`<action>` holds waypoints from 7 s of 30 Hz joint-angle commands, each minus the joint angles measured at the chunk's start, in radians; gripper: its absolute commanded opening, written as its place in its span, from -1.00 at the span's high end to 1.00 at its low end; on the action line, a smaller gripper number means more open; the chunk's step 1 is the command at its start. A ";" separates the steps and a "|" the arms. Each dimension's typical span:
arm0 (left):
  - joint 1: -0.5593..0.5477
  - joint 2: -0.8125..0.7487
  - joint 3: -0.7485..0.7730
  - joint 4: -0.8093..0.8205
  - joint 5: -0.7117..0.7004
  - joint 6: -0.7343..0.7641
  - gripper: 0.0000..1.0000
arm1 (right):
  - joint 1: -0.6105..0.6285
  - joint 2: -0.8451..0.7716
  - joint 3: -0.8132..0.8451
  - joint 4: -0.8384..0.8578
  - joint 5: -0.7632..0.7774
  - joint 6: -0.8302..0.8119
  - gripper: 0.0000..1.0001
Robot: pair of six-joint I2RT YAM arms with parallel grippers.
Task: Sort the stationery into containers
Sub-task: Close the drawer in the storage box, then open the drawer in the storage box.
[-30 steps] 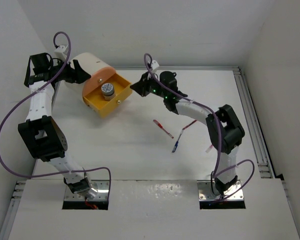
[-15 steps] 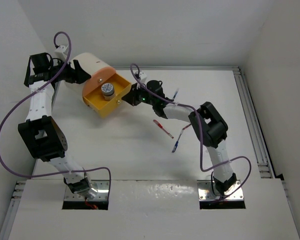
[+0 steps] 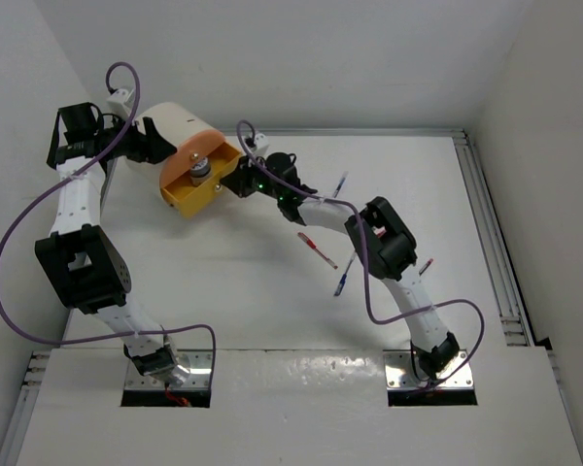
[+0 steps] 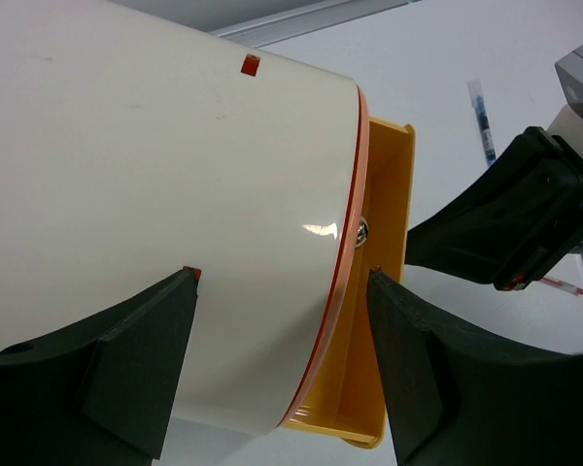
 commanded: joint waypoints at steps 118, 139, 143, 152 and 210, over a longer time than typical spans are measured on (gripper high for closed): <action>-0.050 0.010 0.036 -0.156 -0.058 0.011 -0.49 | 0.006 -0.105 -0.049 0.286 0.052 0.010 1.00; -0.051 -0.054 0.113 -0.240 -0.181 0.240 -0.61 | 0.003 -0.112 -0.063 0.272 0.055 0.004 1.00; -0.047 -0.073 0.107 -0.228 -0.157 0.232 -0.62 | 0.001 -0.112 -0.064 0.269 0.057 0.004 1.00; -0.044 -0.156 0.002 -0.019 -0.129 0.071 -0.62 | -0.006 -0.123 -0.076 0.269 0.052 -0.001 1.00; -0.041 -0.091 0.041 -0.056 -0.151 -0.027 -0.62 | -0.016 -0.203 -0.171 0.225 0.009 -0.044 -0.08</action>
